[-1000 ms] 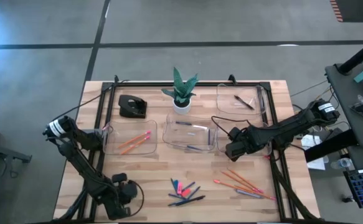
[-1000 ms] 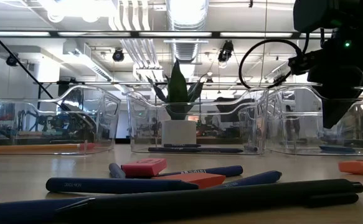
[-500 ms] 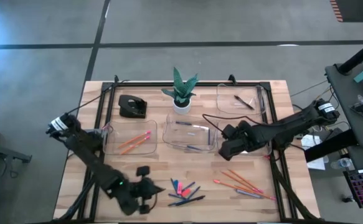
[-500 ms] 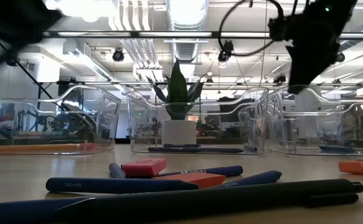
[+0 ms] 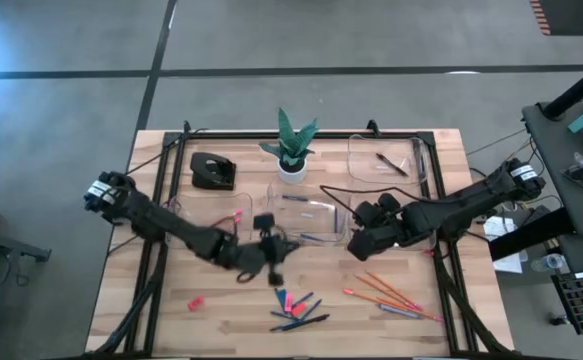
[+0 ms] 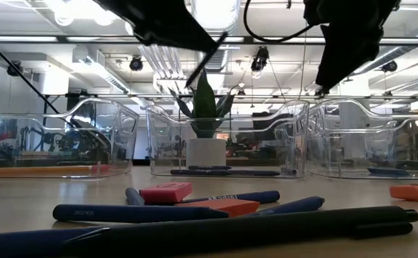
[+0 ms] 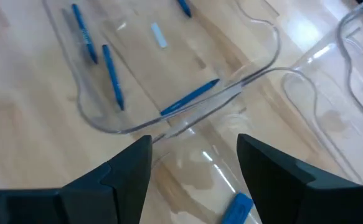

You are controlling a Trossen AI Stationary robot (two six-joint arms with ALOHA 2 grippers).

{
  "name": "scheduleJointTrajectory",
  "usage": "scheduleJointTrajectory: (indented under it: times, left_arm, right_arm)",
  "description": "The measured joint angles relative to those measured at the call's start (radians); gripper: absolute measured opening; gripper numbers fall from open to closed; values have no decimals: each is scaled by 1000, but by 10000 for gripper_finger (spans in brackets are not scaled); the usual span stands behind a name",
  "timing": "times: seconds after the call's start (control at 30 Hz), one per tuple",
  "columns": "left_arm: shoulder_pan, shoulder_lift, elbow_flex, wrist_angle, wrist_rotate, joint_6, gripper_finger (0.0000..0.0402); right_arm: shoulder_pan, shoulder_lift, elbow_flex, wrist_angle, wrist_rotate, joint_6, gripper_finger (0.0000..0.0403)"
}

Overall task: Sort crayons/erasers/pens/pencils in bins
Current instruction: Put the blue crayon into the middle transparent bin

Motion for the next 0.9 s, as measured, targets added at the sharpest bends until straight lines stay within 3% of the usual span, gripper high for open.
scheduleJointTrajectory:
  times: [0.33,0.47,0.6,0.9]
  left_arm:
    - [243,24,-35,26,16,69,8]
    - [303,42,-47,37,95,2,8]
    - [327,67,-57,34,194,-60,8]
    - [328,133,-55,34,260,-63,16]
  right_arm:
    - [40,0,-26,133,0,-30,226]
    - [39,0,-27,149,4,-49,226]
    - [39,0,-28,149,4,-52,226]
    - [39,0,-28,149,25,-69,226]
